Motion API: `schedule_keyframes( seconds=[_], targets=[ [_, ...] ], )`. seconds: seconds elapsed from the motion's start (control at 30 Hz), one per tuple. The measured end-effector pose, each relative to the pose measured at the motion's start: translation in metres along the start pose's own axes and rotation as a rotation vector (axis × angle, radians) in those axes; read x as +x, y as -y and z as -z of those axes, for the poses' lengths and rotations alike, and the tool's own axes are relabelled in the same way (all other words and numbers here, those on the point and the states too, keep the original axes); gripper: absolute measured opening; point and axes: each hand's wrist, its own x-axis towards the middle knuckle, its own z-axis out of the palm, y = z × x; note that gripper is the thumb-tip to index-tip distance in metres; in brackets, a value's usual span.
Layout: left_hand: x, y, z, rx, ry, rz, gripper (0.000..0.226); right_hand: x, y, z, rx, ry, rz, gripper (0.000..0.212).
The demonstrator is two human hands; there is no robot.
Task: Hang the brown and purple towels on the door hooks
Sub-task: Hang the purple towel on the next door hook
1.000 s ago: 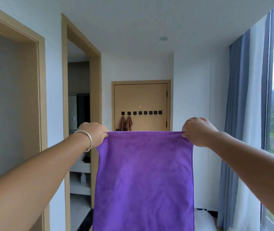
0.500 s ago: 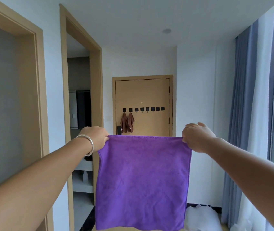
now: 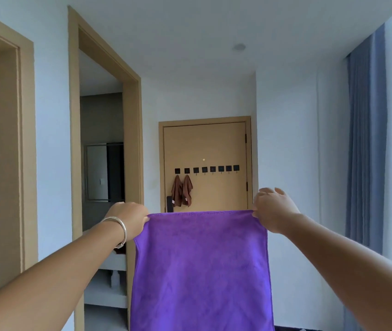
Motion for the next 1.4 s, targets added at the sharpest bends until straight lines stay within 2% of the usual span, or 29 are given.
schedule_keyframes(
  seconds=[0.47, 0.83, 0.97, 1.4],
  targets=[
    [0.154, 0.011, -0.118, -0.046, -0.021, 0.063, 0.038, 0.16, 0.0, -0.118, 0.043, -0.061, 0.041, 0.027],
    [0.297, 0.078, -0.205, -0.083, -0.04, 0.035, 0.036, 0.304, 0.054, -0.189, 0.116, -0.091, -0.061, 0.03],
    [0.339, 0.095, -0.232, -0.075, -0.031, 0.022, 0.032, 0.356, 0.068, -0.212, 0.096, -0.099, -0.091, 0.023],
    [0.493, 0.126, -0.351, -0.1, 0.002, 0.009, 0.036, 0.517, 0.081, -0.329, 0.134, -0.14, -0.102, 0.035]
  ],
)
